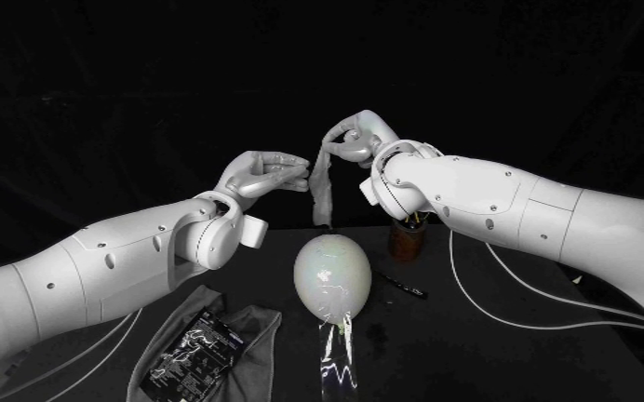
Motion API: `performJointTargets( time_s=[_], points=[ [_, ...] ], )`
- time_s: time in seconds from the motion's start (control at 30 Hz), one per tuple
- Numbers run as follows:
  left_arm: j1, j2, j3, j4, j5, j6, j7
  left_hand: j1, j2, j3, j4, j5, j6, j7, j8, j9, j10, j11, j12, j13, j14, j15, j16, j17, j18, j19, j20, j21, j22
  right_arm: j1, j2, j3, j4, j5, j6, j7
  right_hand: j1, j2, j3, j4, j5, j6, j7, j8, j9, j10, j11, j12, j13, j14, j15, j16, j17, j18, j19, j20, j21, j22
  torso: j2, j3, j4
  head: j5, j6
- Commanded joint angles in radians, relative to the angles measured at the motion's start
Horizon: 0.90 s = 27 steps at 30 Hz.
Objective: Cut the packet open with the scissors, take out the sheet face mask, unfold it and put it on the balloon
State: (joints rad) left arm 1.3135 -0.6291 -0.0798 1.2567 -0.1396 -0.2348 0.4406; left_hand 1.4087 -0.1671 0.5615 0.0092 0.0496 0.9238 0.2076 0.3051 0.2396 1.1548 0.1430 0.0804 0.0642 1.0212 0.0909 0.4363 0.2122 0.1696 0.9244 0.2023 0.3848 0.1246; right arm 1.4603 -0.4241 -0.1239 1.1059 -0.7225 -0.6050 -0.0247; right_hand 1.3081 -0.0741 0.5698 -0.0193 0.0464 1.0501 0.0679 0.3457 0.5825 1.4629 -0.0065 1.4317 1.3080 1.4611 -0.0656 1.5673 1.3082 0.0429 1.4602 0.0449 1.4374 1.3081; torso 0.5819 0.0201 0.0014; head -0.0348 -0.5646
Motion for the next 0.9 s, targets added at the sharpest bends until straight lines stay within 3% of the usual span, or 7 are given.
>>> performJointTargets(
  time_s=[0.03, 0.13, 0.23, 0.33, 0.5, 0.53, 0.9],
  points=[
    [-0.004, 0.002, 0.001, 0.017, -0.013, 0.061, -0.04, -0.011, -0.002, 0.01, 0.001, -0.001, 0.0, 0.004, -0.008, -0.003, -0.001, 0.006, -0.012, -0.002, -0.02, 0.014, -0.029, -0.011, 0.013, -0.001, 0.011, -0.022, -0.015, 0.001, -0.007, 0.001, 0.007, -0.016, -0.006, 0.005, 0.009, 0.006, 0.006, -0.003, 0.002, 0.005, 0.0, 0.004, 0.013, 0.064, -0.003, 0.003, 0.188, 0.11, -0.003, 0.003, 0.263, -0.013, 0.044, -0.002, 0.005, 0.224, 0.0, 0.0002, -0.0004, 0.003, -0.001],
    [-0.011, 0.007, 0.001, 0.024, -0.017, 0.07, -0.057, -0.015, -0.004, 0.024, 0.001, -0.001, -0.015, 0.015, -0.019, -0.008, -0.028, 0.019, -0.02, -0.003, -0.053, 0.03, -0.071, -0.028, 0.009, -0.034, 0.03, -0.065, -0.04, 0.001, -0.01, 0.001, 0.012, -0.016, -0.007, 0.004, 0.008, 0.005, 0.006, -0.003, 0.002, 0.006, 0.0, 0.004, 0.013, 0.064, -0.003, 0.004, 0.188, 0.11, -0.003, 0.003, 0.263, -0.013, 0.043, -0.002, 0.004, 0.223, 0.0, 0.0005, -0.0013, 0.005, -0.001],
    [-0.021, 0.015, 0.001, 0.023, -0.017, 0.062, -0.07, -0.048, -0.058, -0.026, 0.005, -0.005, -0.034, 0.026, -0.027, -0.009, -0.058, 0.031, -0.02, -0.003, -0.084, 0.044, -0.096, -0.038, 0.004, -0.067, 0.054, -0.113, -0.063, 0.001, -0.012, 0.001, 0.02, -0.016, -0.008, 0.004, 0.008, 0.005, 0.006, -0.003, 0.002, 0.006, 0.0, 0.004, 0.013, 0.064, -0.003, 0.004, 0.188, 0.11, -0.003, 0.003, 0.263, -0.013, 0.043, -0.002, 0.004, 0.223, 0.0, 0.0011, -0.0013, 0.004, 0.0],
    [-0.029, 0.022, 0.001, 0.016, -0.01, 0.052, -0.075, -0.038, -0.05, -0.04, 0.0, -0.004, -0.056, 0.037, -0.037, -0.011, -0.094, 0.043, -0.021, -0.003, -0.12, 0.059, -0.124, -0.049, 0.003, -0.152, 0.078, -0.178, -0.068, 0.001, -0.011, 0.001, 0.027, -0.016, -0.009, 0.004, 0.008, 0.005, 0.006, -0.003, 0.002, 0.006, 0.0, 0.004, 0.013, 0.064, -0.003, 0.004, 0.188, 0.11, -0.003, 0.003, 0.263, -0.013, 0.043, -0.002, 0.004, 0.223, 0.0, 0.0013, -0.0018, 0.003, 0.0],
    [-0.035, 0.031, 0.001, 0.006, -0.005, 0.04, -0.081, -0.03, -0.044, -0.051, -0.003, -0.004, -0.067, 0.04, -0.04, -0.011, -0.114, 0.048, -0.02, -0.002, -0.131, 0.064, -0.135, -0.053, 0.009, -0.166, 0.085, -0.203, -0.067, 0.001, -0.013, 0.001, 0.04, -0.016, -0.009, 0.005, 0.008, 0.005, 0.006, -0.003, 0.002, 0.006, 0.0, 0.004, 0.013, 0.064, -0.003, 0.004, 0.188, 0.11, -0.003, 0.003, 0.263, -0.013, 0.043, -0.002, 0.004, 0.223, 0.001, 0.0005, -0.0014, 0.002, -0.001],
    [-0.036, 0.033, 0.001, 0.003, -0.004, 0.038, -0.084, 0.005, 0.009, -0.01, -0.008, -0.005, -0.069, 0.039, -0.043, -0.012, -0.125, 0.048, -0.023, -0.004, -0.136, 0.064, -0.142, -0.056, 0.01, -0.17, 0.085, -0.208, -0.067, 0.001, -0.014, 0.001, 0.044, -0.016, -0.01, 0.005, 0.008, 0.005, 0.006, -0.003, 0.002, 0.006, 0.0, 0.004, 0.013, 0.064, -0.003, 0.004, 0.188, 0.11, -0.003, 0.003, 0.263, -0.013, 0.043, -0.002, 0.004, 0.223, 0.001, 0.0005, -0.0007, 0.002, -0.002],
    [-0.039, 0.056, 0.001, -0.014, -0.029, 0.033, -0.102, -0.005, 0.002, 0.004, -0.012, -0.001, -0.088, 0.046, -0.066, -0.025, -0.188, 0.065, -0.021, -0.003, -0.192, 0.089, -0.203, -0.079, -0.007, -0.254, 0.09, -0.263, -0.07, 0.001, -0.023, 0.001, 0.064, -0.018, -0.009, 0.003, 0.008, 0.005, 0.006, -0.003, 0.002, 0.006, 0.0, 0.004, 0.013, 0.064, -0.003, 0.004, 0.188, 0.11, -0.003, 0.003, 0.263, -0.013, 0.043, -0.002, 0.004, 0.223, -0.001, 0.0009, -0.0005, 0.004, -0.002]
  ],
)
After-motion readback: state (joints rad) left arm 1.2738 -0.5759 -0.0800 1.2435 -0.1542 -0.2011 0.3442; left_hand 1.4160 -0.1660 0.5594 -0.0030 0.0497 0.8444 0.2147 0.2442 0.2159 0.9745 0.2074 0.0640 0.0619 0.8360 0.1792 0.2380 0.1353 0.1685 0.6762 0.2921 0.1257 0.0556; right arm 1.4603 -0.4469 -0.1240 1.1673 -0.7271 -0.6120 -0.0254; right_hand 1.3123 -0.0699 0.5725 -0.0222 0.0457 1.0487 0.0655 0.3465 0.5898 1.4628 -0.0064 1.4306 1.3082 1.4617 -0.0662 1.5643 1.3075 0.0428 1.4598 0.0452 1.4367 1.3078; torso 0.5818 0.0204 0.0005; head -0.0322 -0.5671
